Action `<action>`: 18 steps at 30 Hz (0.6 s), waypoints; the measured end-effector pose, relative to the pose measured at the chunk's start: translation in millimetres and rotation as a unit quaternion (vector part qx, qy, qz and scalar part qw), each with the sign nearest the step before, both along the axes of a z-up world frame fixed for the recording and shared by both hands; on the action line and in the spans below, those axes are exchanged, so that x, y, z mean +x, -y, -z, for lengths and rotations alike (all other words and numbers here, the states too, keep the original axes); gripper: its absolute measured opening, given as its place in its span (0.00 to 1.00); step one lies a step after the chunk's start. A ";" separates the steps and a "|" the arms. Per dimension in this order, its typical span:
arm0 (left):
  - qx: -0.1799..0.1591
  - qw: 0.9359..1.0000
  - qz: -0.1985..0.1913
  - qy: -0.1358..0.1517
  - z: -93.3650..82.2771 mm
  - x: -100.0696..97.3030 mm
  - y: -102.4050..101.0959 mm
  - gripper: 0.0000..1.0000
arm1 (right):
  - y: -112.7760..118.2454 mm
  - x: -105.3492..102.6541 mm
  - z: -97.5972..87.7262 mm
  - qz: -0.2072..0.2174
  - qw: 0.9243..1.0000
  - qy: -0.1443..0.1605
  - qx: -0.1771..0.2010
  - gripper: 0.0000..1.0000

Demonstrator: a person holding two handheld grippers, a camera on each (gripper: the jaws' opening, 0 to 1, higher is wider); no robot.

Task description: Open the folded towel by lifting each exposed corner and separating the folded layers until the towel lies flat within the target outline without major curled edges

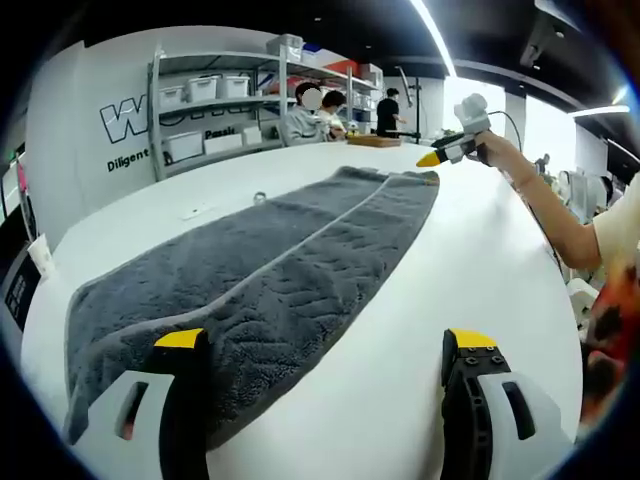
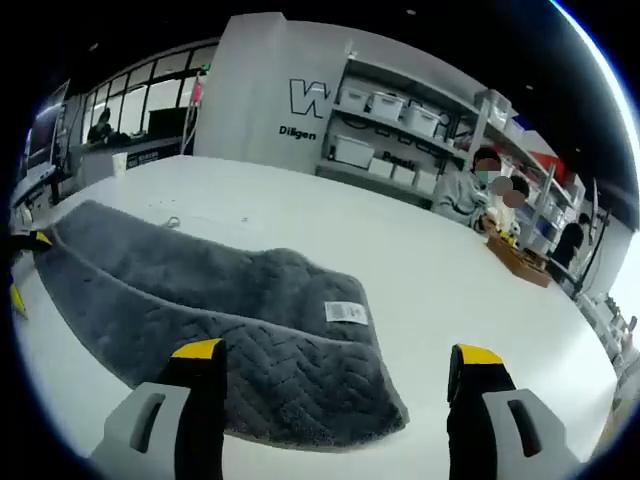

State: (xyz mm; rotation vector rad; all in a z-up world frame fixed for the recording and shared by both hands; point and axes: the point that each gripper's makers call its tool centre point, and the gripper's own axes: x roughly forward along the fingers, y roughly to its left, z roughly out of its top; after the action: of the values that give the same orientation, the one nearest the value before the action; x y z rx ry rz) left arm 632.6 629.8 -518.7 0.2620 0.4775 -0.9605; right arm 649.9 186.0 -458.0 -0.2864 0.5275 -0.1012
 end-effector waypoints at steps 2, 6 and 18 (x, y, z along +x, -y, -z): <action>0.000 1.000 0.001 0.001 -0.6 0.0 0.3 0.95 | -1.5 13.4 -1.6 -0.039 0.998 -0.022 -0.046 0.89; -0.001 1.000 0.002 0.003 -2.2 -1.0 0.7 0.95 | -15.3 38.7 -8.5 -0.101 0.994 -0.012 -0.031 0.88; -0.010 1.000 0.009 0.011 -9.2 -4.6 2.8 0.95 | 7.5 103.9 4.3 -0.096 0.995 -0.024 -0.028 0.18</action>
State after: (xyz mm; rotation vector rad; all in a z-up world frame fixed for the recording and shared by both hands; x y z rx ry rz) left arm 628.0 627.0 -509.6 0.2589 0.4465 -0.9791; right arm 753.8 178.5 -462.3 -0.3930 0.5426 0.0788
